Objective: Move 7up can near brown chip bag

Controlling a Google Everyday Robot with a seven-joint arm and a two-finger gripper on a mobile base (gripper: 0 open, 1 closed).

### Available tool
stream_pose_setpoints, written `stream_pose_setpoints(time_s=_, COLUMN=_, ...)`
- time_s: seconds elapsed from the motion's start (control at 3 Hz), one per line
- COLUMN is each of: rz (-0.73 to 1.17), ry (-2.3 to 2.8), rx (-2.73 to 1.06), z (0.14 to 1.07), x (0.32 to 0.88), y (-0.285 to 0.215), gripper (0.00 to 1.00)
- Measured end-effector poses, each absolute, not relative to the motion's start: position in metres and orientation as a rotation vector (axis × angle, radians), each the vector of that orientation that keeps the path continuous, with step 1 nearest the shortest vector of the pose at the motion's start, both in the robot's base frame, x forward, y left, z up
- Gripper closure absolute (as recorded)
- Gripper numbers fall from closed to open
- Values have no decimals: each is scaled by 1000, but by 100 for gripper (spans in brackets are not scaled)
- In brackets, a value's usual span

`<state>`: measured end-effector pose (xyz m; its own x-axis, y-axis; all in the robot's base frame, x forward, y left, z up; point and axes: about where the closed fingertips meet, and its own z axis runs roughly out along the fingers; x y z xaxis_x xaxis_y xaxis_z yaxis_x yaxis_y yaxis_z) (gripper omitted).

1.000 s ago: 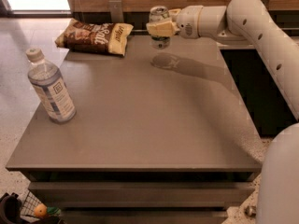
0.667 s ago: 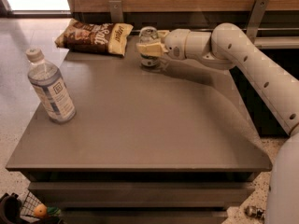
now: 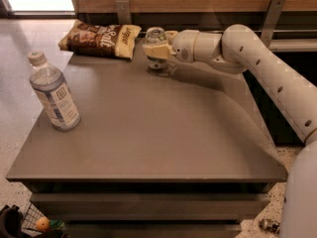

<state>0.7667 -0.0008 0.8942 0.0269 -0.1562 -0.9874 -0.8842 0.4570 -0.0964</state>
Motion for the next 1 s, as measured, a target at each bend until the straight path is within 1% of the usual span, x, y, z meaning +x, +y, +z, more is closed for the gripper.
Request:
stream_pose_setpoints(time_s=0.67, rz=699, ry=1532, rx=-916, z=888, x=806, y=1, gripper=100)
stream_pose_setpoints(time_s=1.0, rz=715, ry=1589, rx=-853, z=867, x=820, y=-3, gripper=100)
